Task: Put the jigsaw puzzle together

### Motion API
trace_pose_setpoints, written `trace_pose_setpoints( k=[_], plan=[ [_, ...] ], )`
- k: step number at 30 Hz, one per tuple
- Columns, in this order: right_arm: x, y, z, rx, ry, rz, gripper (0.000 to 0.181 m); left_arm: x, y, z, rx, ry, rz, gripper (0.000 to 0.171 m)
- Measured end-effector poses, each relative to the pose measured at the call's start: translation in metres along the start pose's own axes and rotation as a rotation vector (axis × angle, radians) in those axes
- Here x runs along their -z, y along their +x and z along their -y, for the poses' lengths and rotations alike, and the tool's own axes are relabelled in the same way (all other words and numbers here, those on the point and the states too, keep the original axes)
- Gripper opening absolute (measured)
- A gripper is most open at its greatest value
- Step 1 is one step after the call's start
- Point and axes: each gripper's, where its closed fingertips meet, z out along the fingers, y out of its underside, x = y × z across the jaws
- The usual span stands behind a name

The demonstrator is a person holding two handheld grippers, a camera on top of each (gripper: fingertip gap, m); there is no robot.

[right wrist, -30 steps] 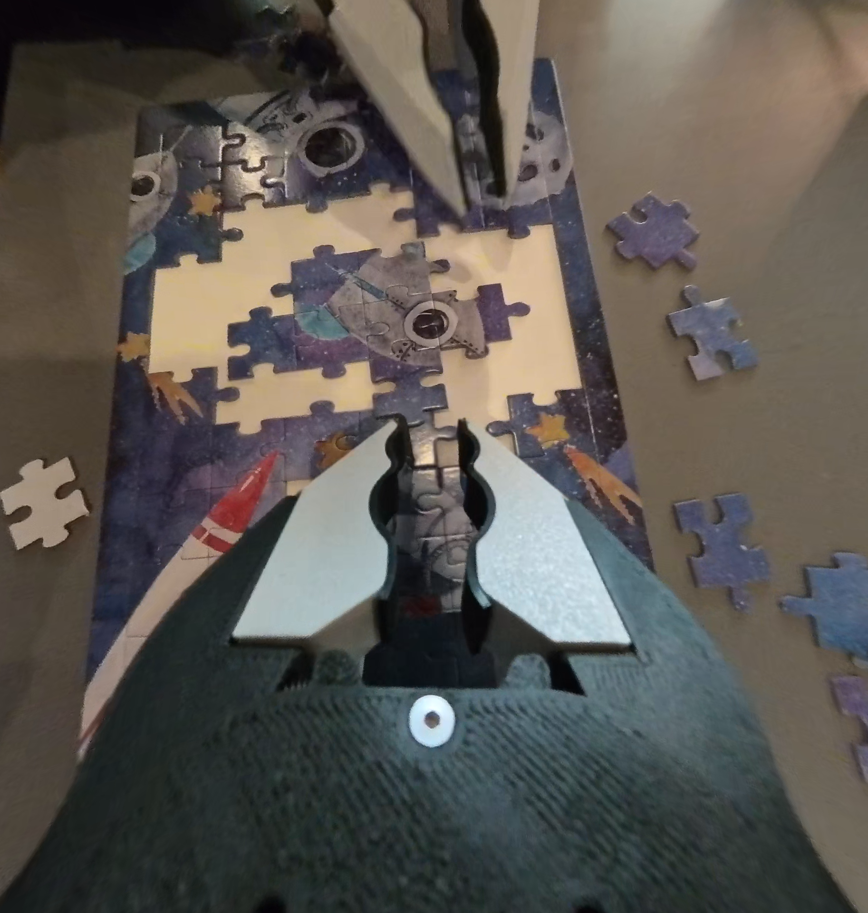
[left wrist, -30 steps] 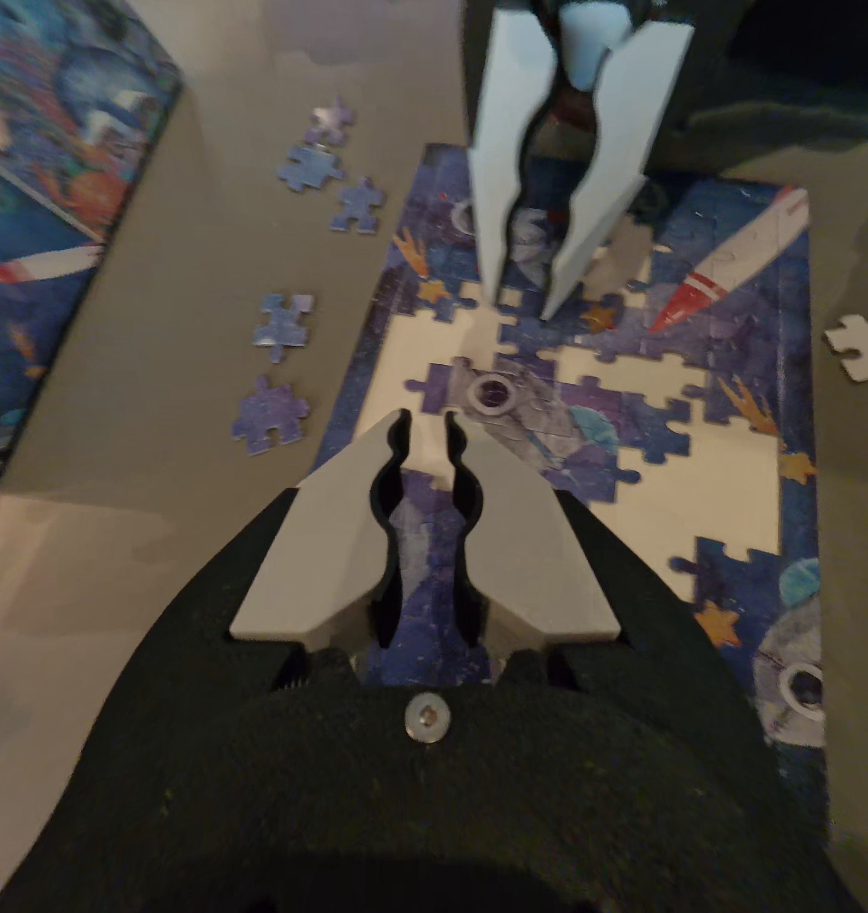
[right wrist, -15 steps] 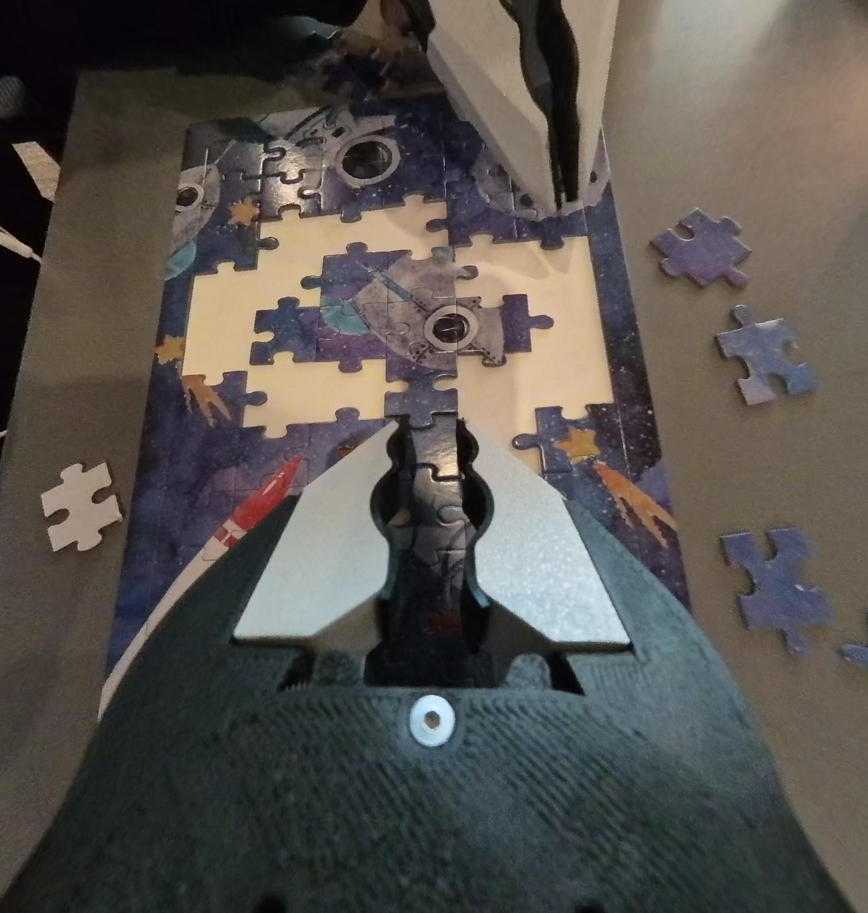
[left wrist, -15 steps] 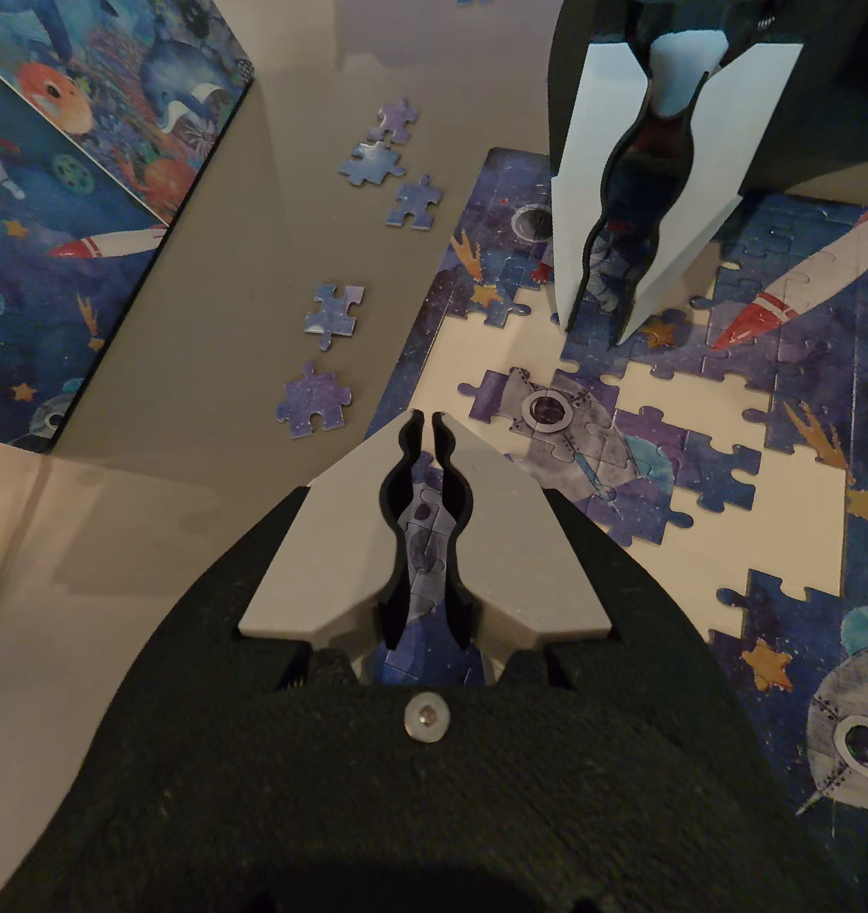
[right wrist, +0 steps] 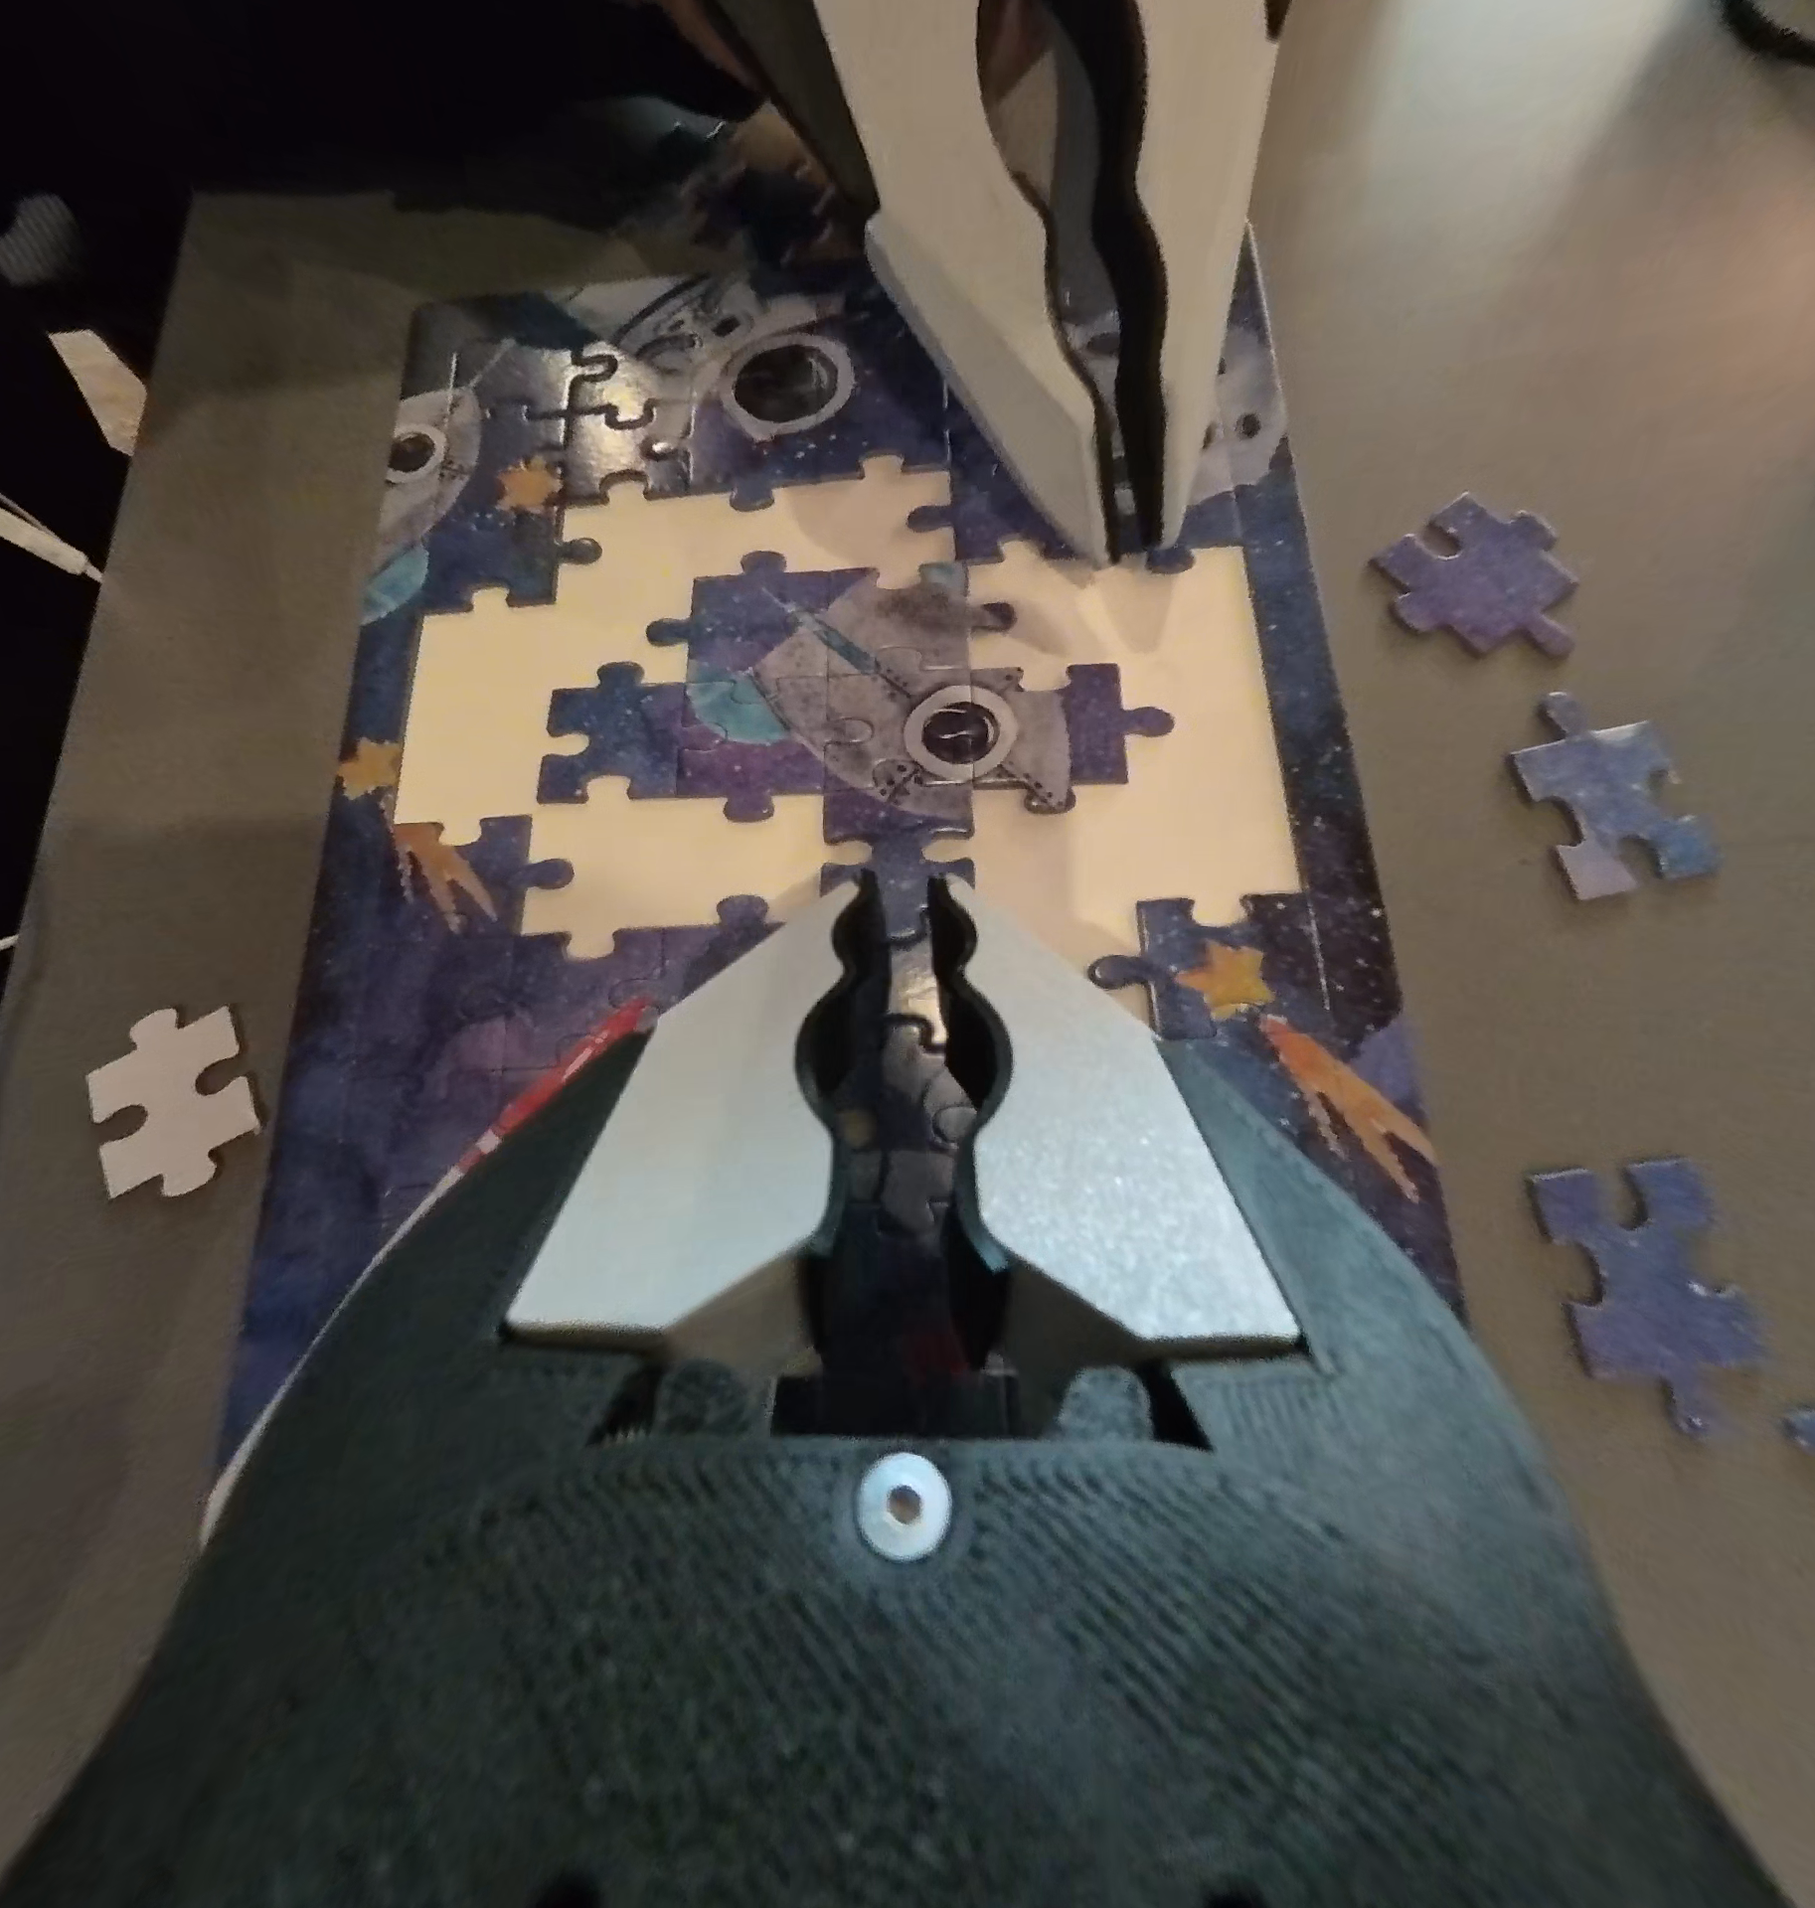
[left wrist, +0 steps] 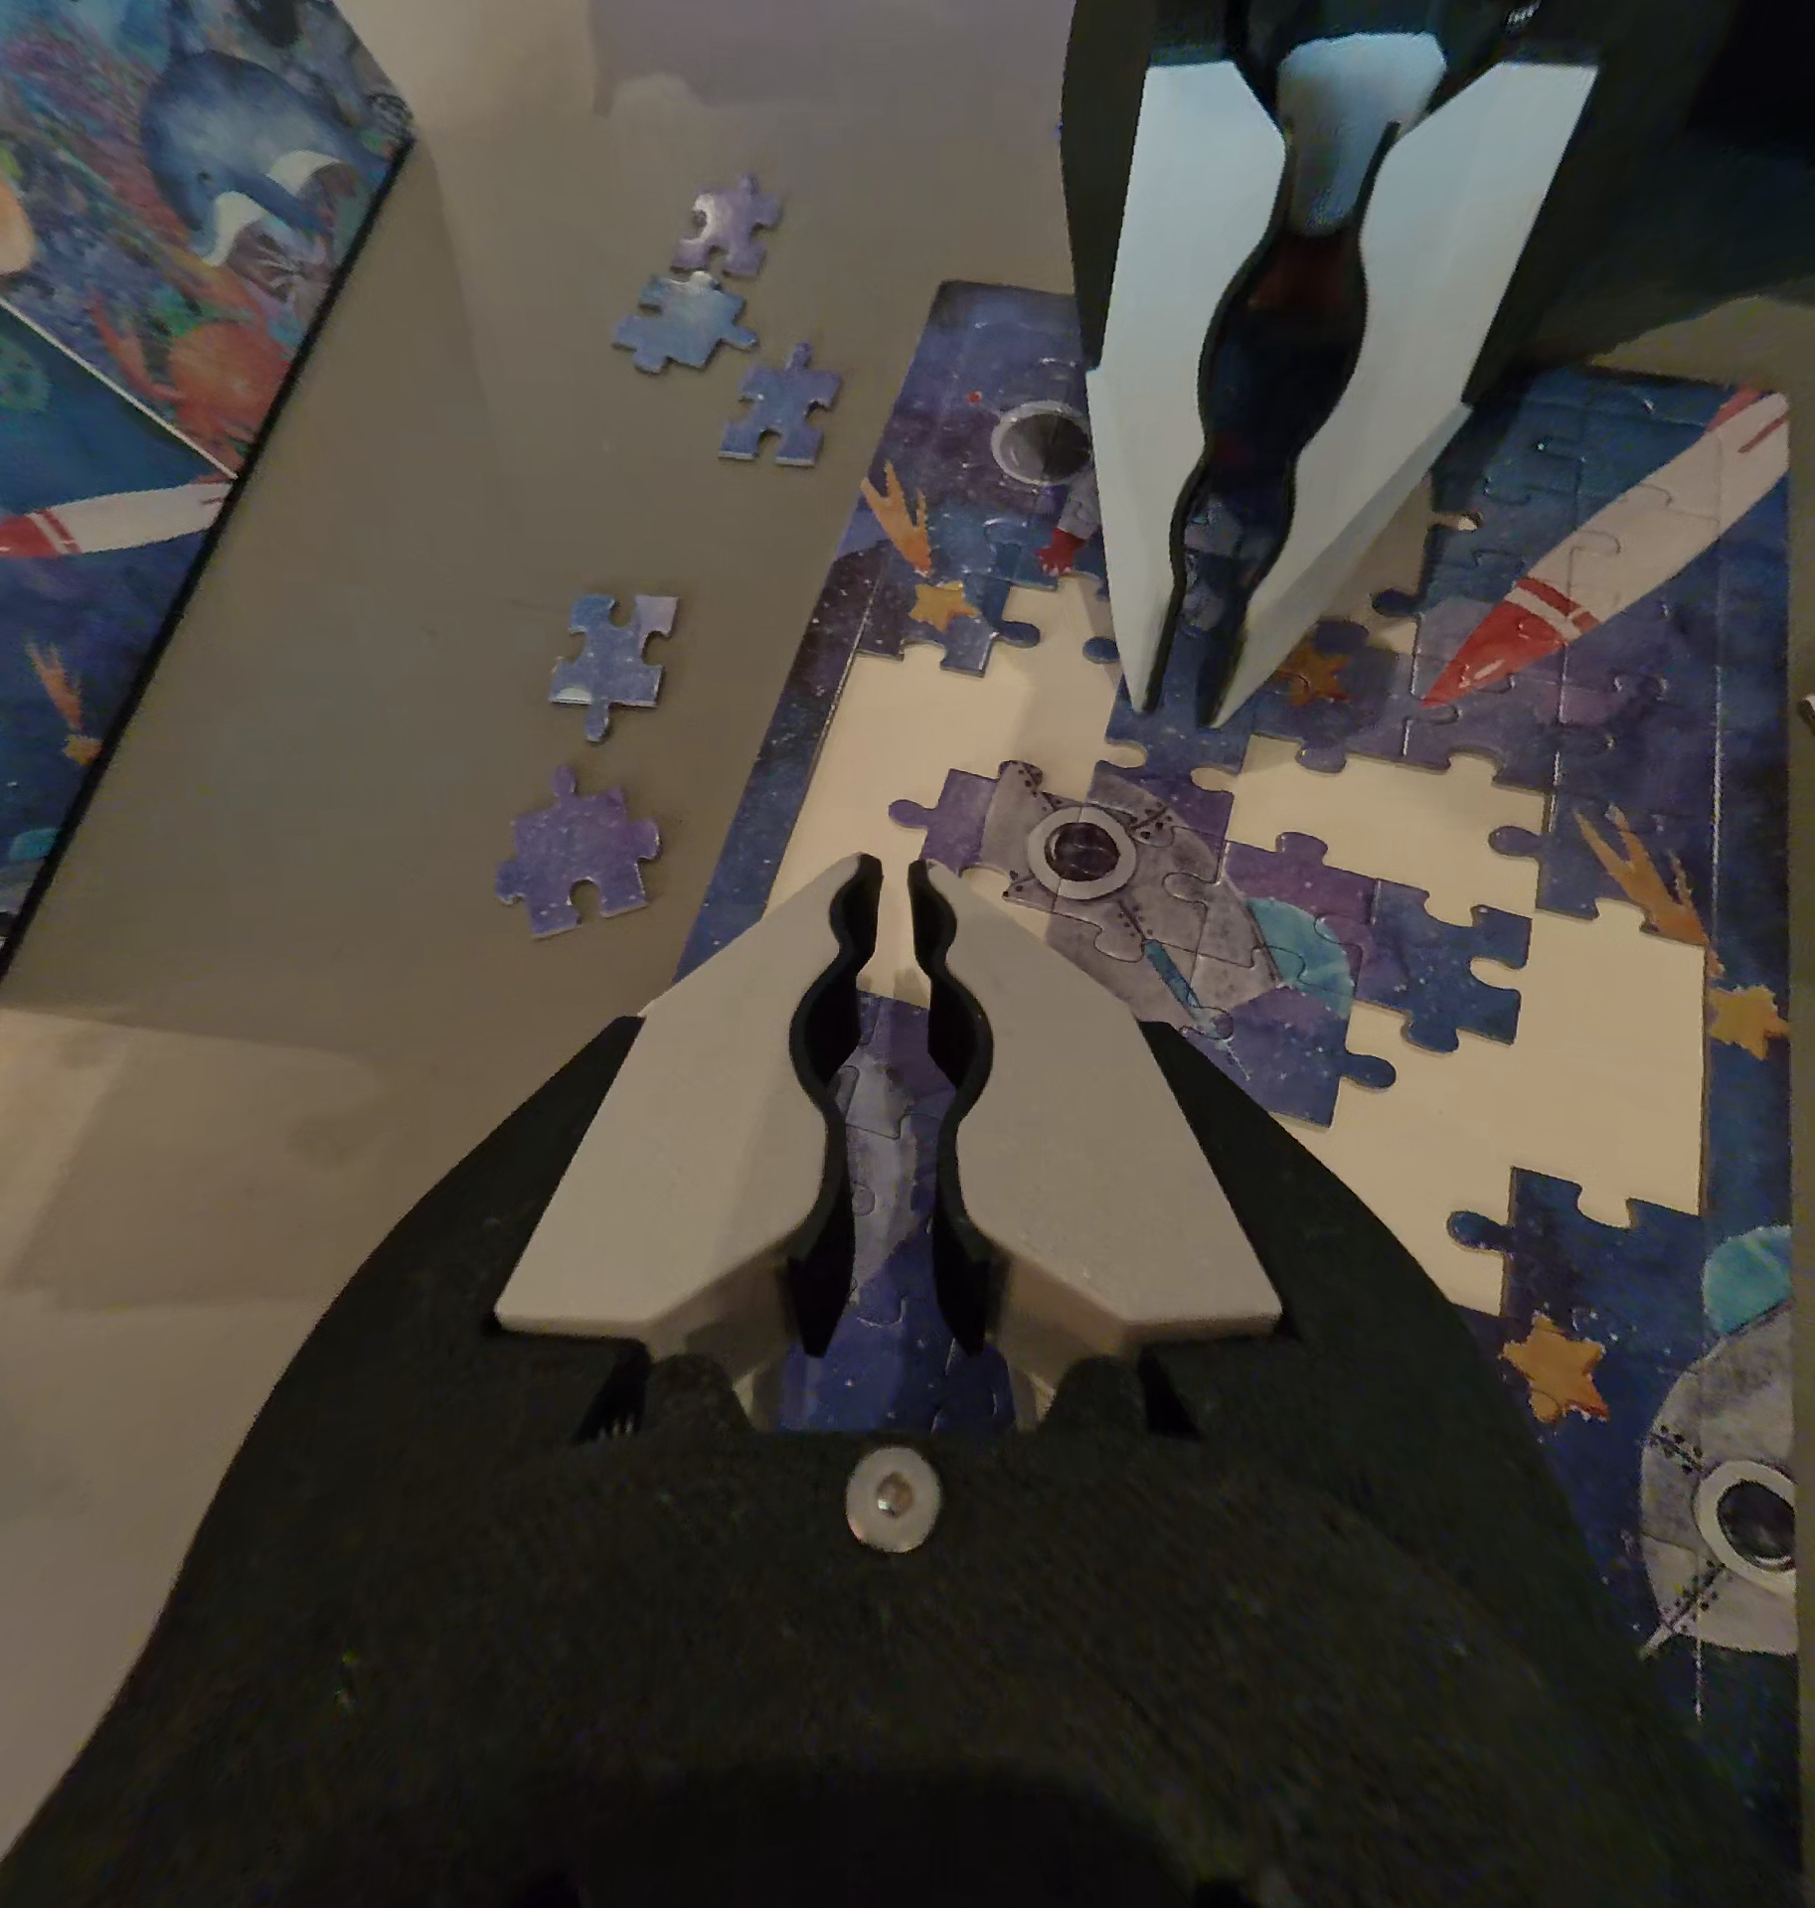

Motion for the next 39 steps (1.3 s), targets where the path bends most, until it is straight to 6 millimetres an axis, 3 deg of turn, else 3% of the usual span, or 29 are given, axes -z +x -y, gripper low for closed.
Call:
trace_pose_setpoints(
  k=[6,14,23,29,37,39],
  plan=[
    [0.002,0.001,-0.001,-0.002,-0.004,-0.003,0.012,0.001,0.001,-0.005,0.0,-0.004,-0.006,0.004],
    [0.034,0.033,0.011,-0.058,0.106,-0.135,0.012,0.006,0.002,-0.008,-0.003,-0.006,-0.01,0.004],
    [0.002,-0.003,0.004,0.019,0.021,0.007,0.01,0.003,0.005,-0.011,-0.007,-0.014,-0.013,0.005],
    [0.001,-0.001,0.0,0.029,0.001,-0.007,0.011,0.005,0.015,-0.028,-0.033,-0.129,-0.083,0.006],
    [0.001,0.003,-0.001,0.037,-0.006,-0.034,0.012,0.018,0.002,-0.02,0.126,-0.057,-0.121,0.011],
    [0.002,0.003,-0.001,0.038,-0.008,-0.037,0.013,0.021,0.007,-0.02,0.155,-0.045,-0.18,0.017]
  ],
)
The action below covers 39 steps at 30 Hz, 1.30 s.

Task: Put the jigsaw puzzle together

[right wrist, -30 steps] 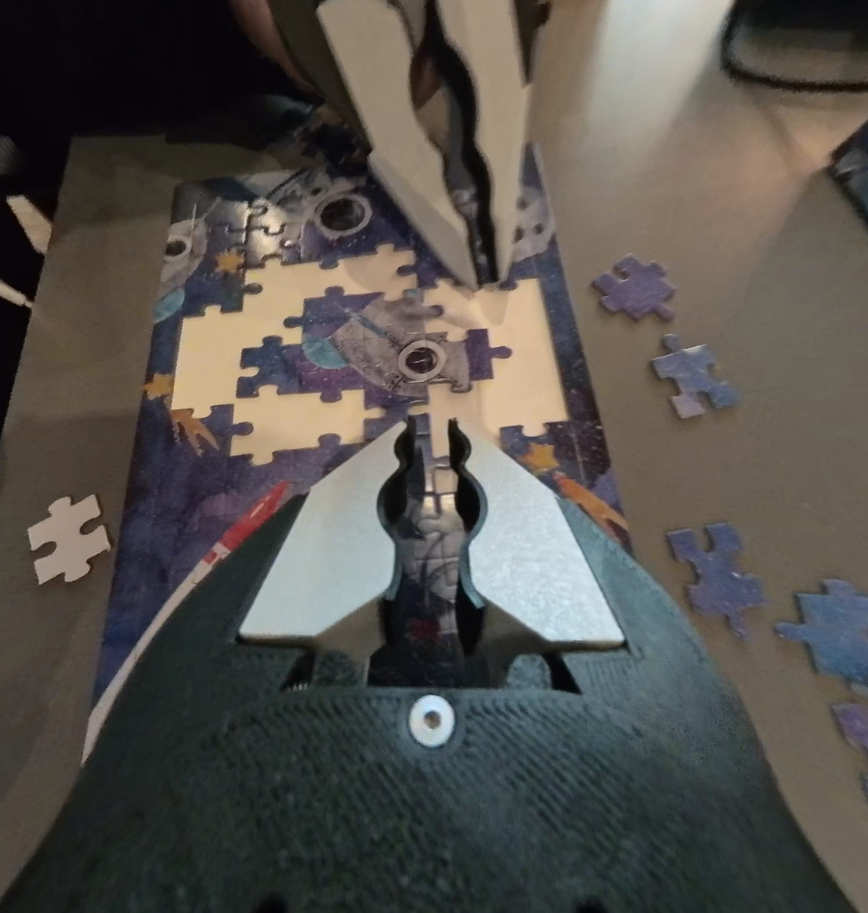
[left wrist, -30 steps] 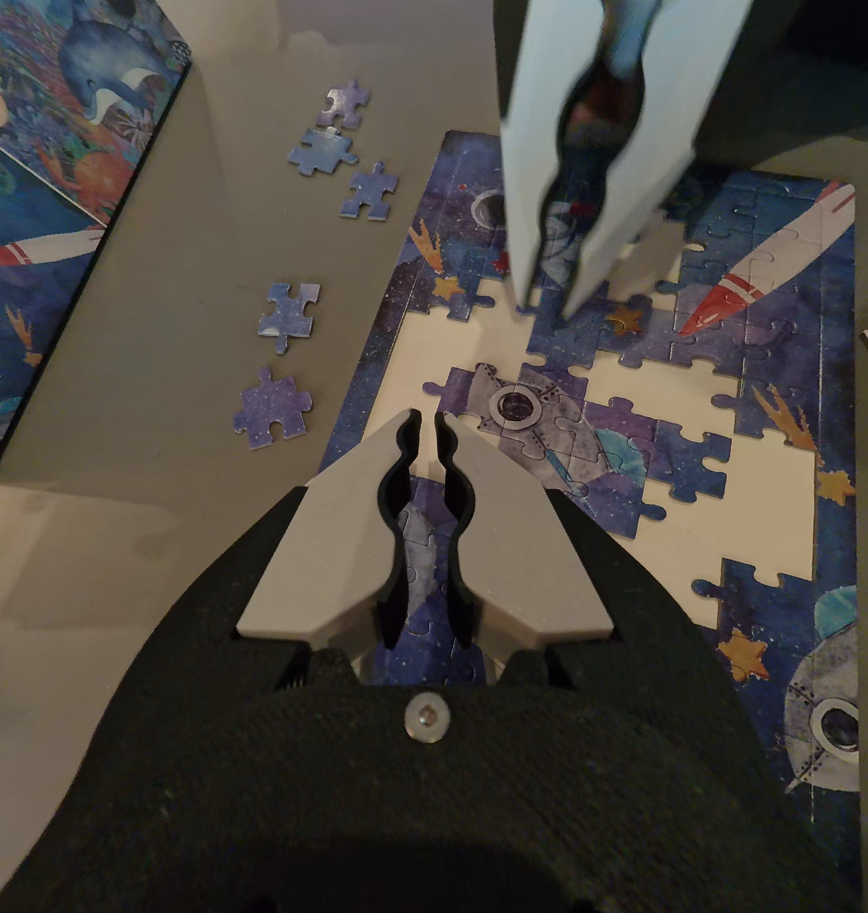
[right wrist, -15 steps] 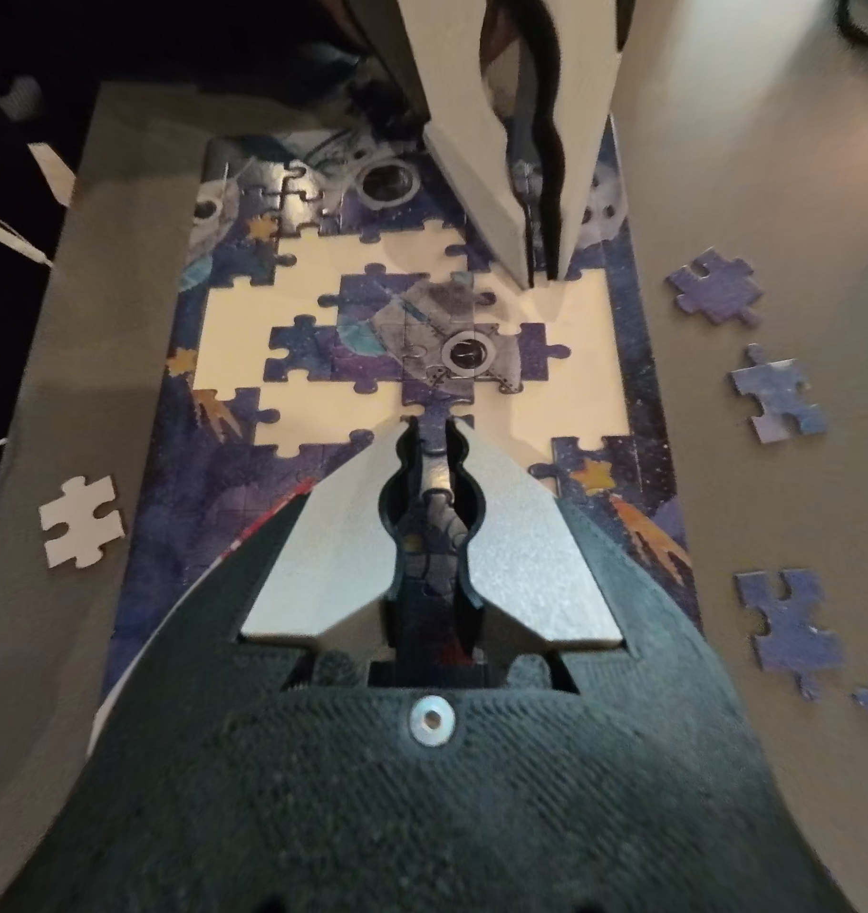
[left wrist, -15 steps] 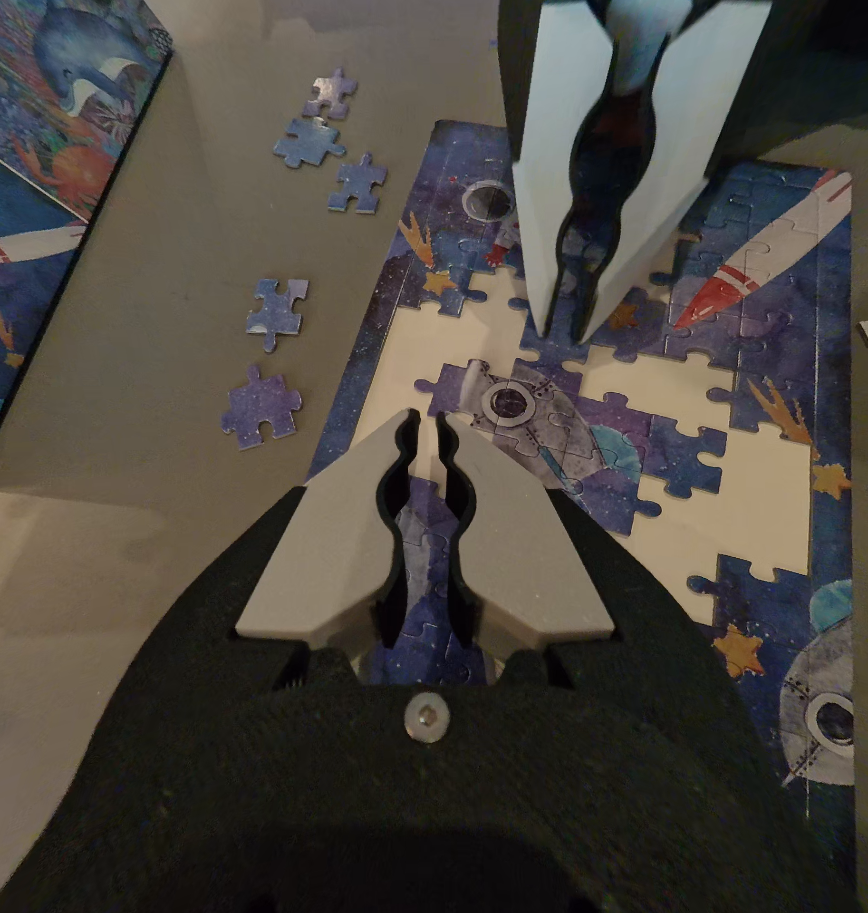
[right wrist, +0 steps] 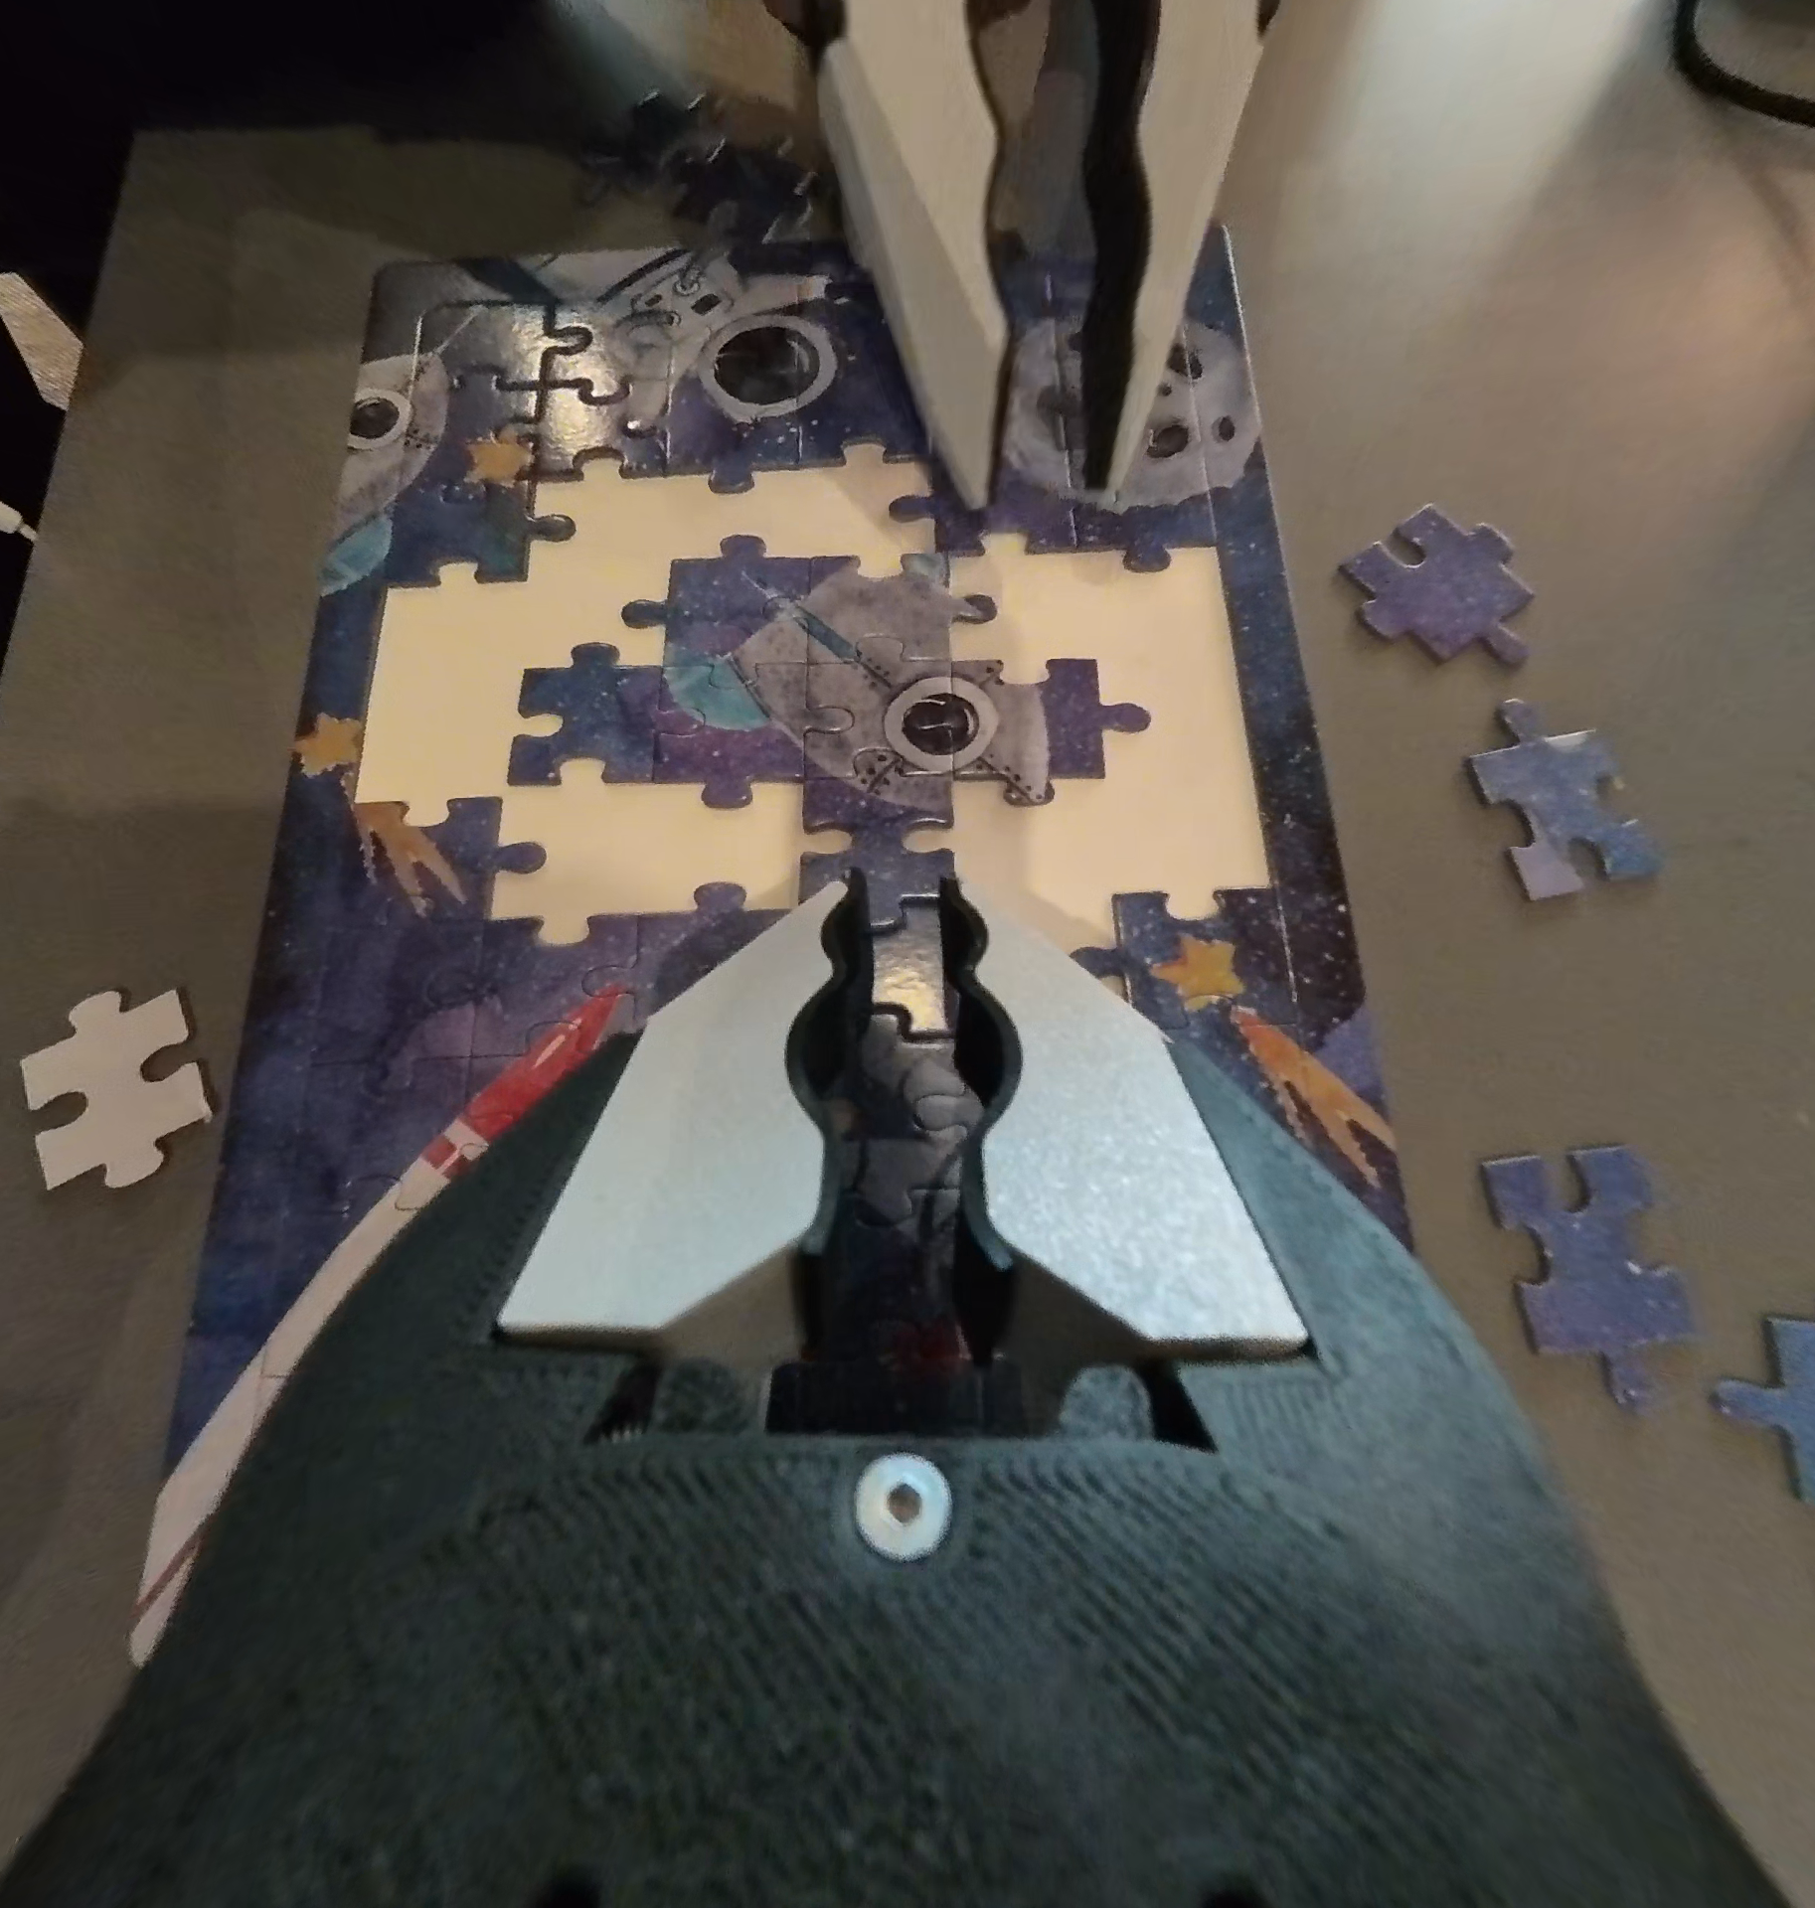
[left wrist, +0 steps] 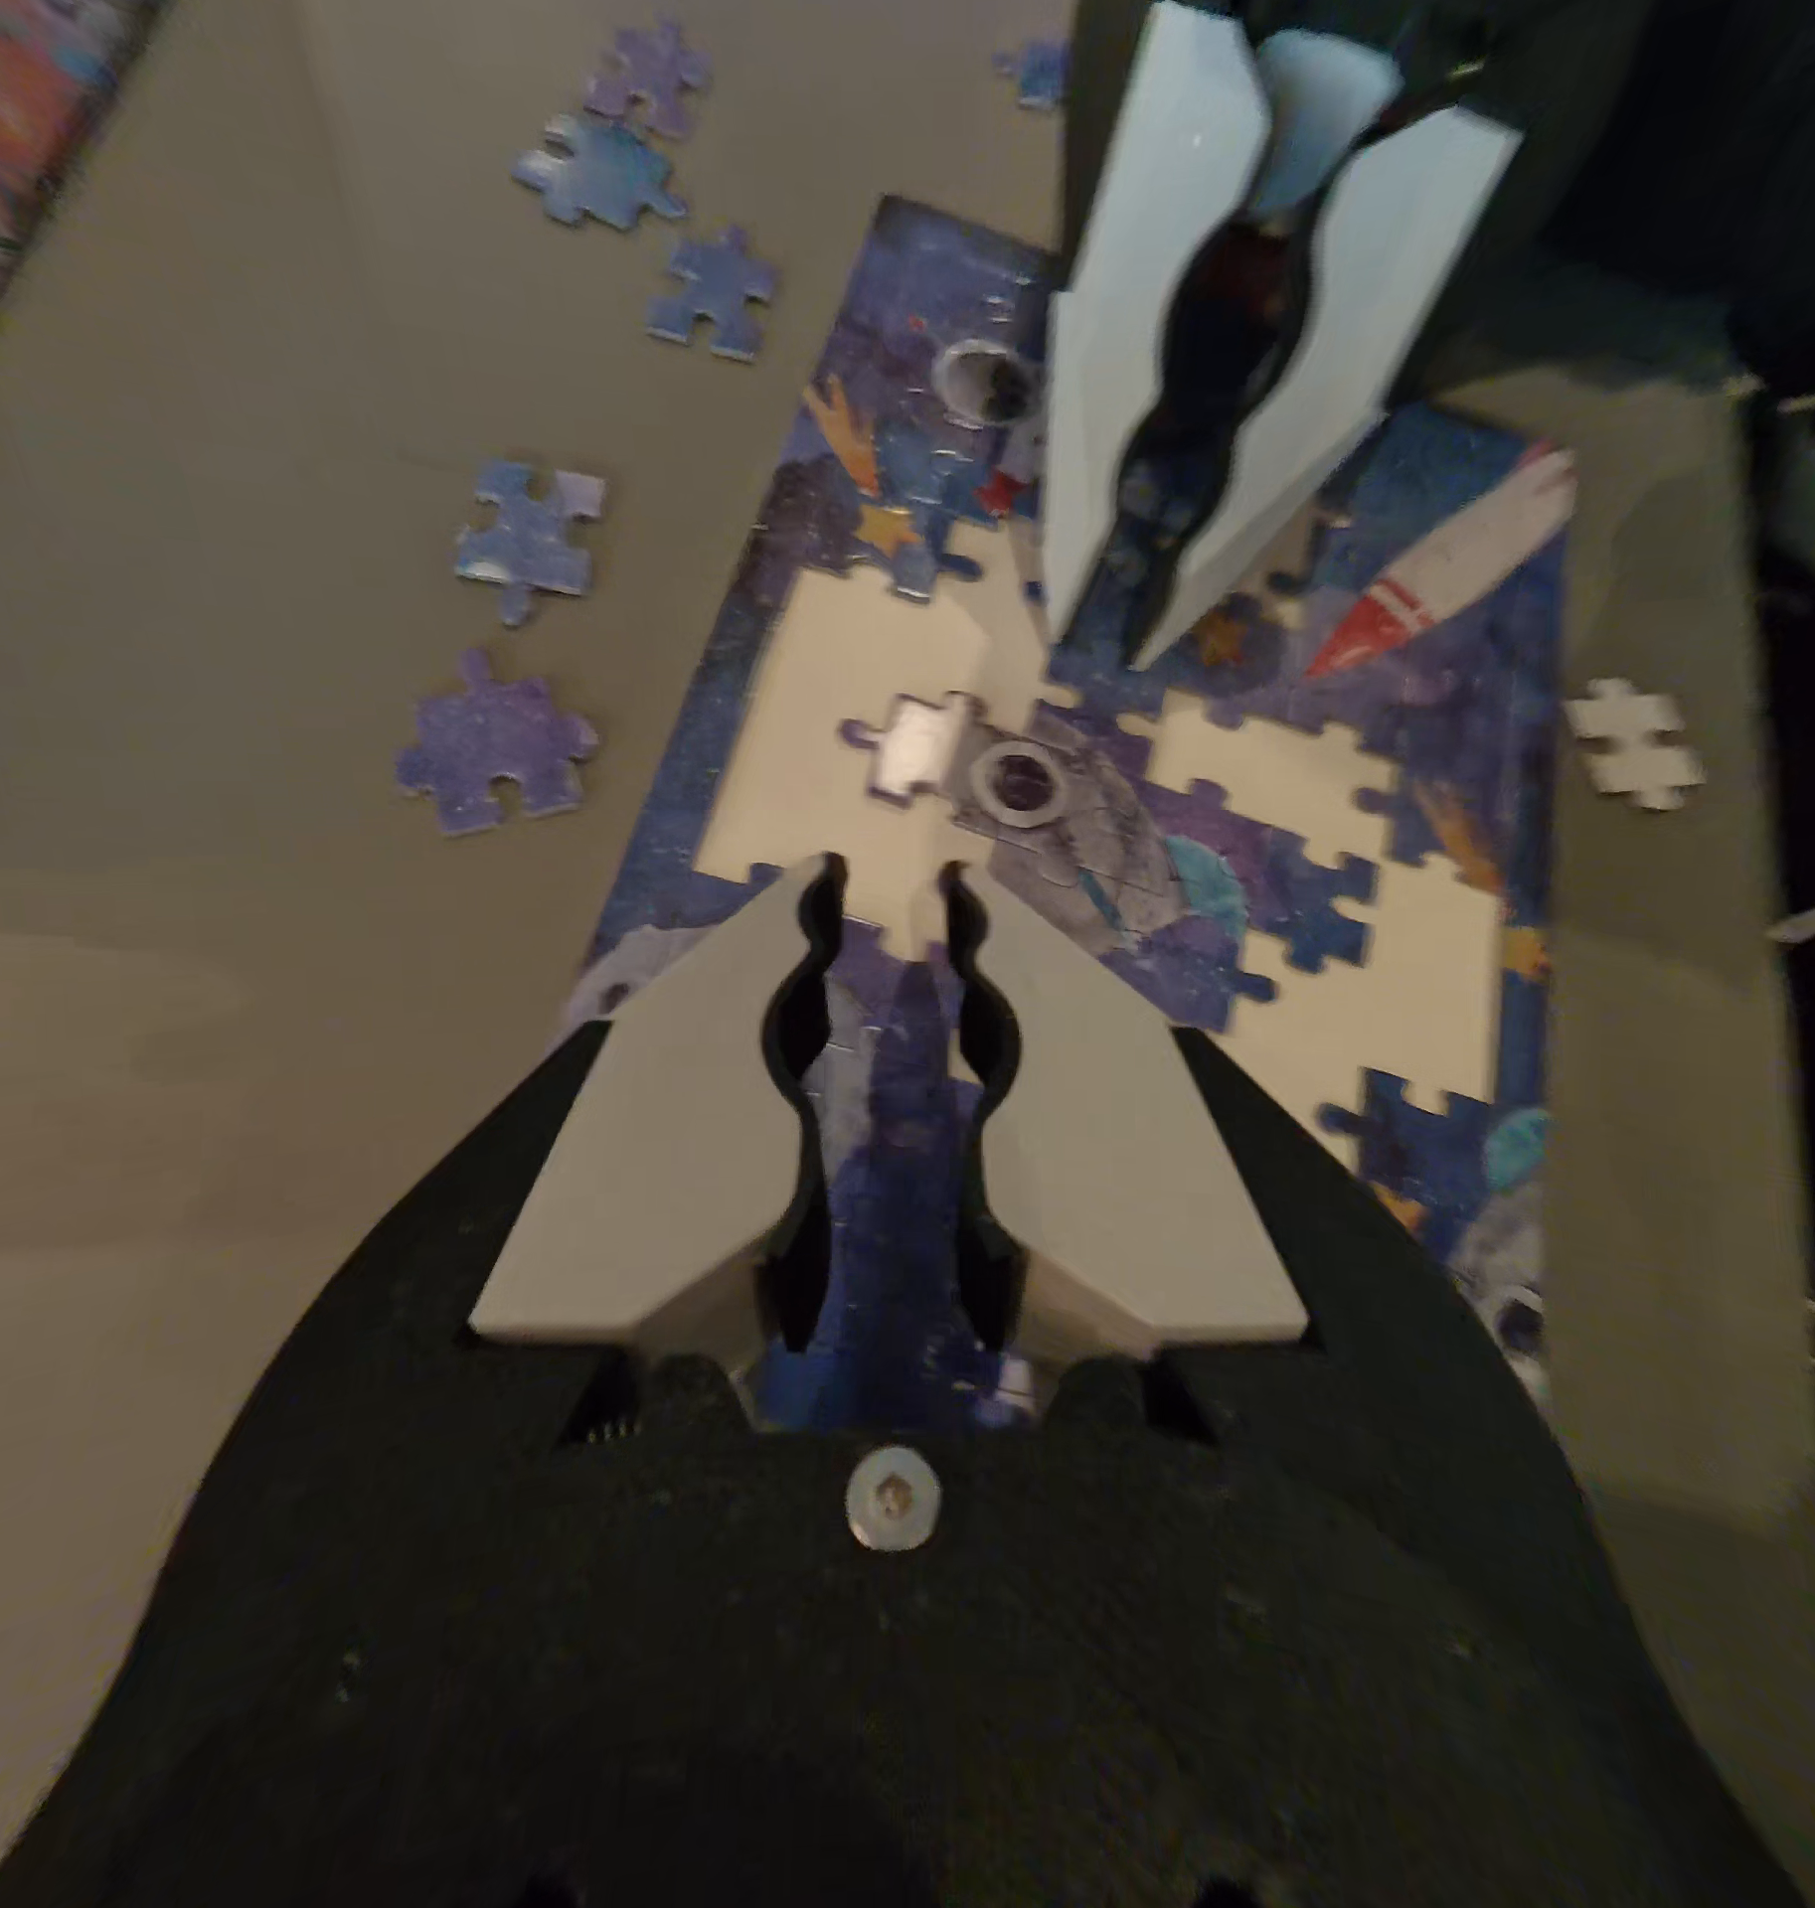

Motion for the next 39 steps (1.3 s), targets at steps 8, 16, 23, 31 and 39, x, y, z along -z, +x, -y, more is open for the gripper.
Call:
trace_pose_setpoints(
  k=[8,16,23,31,39],
  plan=[
    [0.0,-0.001,0.0,0.0,-0.001,0.0,0.014,-0.011,0.028,-0.013,-0.02,-0.075,-0.146,0.038],
    [0.0,0.0,0.0,-0.004,0.003,0.003,0.014,-0.011,0.036,-0.016,-0.019,-0.103,-0.193,0.036],
    [-0.001,-0.001,0.0,-0.003,0.002,0.004,0.015,-0.014,0.04,-0.012,-0.011,-0.103,-0.209,0.034],
    [-0.001,-0.001,0.0,-0.001,0.0,0.005,0.016,-0.019,0.041,-0.007,0.008,-0.086,-0.238,0.031],
    [-0.001,-0.003,0.0,0.0,0.001,0.013,0.018,-0.023,0.044,-0.007,0.015,-0.087,-0.281,0.022]
  ],
)
